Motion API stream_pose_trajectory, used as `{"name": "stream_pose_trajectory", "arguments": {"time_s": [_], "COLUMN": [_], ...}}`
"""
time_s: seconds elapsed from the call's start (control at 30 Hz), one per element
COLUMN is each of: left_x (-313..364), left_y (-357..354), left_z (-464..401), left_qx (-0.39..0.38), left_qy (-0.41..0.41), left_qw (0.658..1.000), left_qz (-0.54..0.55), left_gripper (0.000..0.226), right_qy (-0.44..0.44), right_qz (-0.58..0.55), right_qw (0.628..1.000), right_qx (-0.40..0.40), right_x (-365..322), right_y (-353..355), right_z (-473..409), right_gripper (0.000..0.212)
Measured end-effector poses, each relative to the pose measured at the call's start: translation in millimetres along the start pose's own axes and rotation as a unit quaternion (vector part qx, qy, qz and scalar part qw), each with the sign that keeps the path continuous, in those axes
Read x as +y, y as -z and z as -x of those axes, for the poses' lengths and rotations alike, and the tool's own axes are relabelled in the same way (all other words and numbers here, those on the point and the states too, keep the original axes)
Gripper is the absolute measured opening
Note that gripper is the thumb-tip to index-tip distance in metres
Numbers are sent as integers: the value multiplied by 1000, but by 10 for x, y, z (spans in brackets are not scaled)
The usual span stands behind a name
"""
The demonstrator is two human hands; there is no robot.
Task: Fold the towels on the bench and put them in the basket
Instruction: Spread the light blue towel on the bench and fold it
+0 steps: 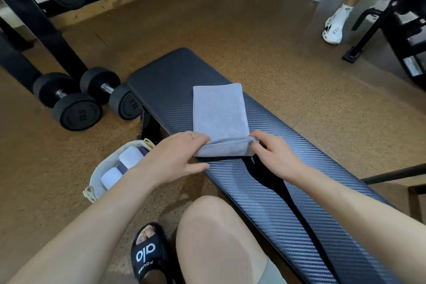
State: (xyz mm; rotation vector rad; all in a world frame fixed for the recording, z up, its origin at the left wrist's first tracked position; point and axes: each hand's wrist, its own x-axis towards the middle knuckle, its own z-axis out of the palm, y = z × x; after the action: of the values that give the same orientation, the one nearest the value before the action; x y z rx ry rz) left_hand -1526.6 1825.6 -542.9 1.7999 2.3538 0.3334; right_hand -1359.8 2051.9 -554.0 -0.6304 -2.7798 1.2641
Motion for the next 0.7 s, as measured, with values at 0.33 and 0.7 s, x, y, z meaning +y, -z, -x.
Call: {"name": "stream_pose_trajectory", "arguments": {"time_s": [0.33, 0.7], "left_x": [-92, 2], "left_y": [-164, -245], "left_z": [-63, -276], "left_qx": [-5, 74], "left_qy": [115, 279], "left_qw": [963, 922], "left_qz": [245, 258], "left_gripper": [34, 33], "right_qy": [-71, -105], "right_qz": [57, 56], "right_qw": [996, 982], "right_qx": [3, 144], "right_x": [-92, -10], "right_y": [-59, -352], "right_z": [-180, -234], "right_gripper": [31, 18]}}
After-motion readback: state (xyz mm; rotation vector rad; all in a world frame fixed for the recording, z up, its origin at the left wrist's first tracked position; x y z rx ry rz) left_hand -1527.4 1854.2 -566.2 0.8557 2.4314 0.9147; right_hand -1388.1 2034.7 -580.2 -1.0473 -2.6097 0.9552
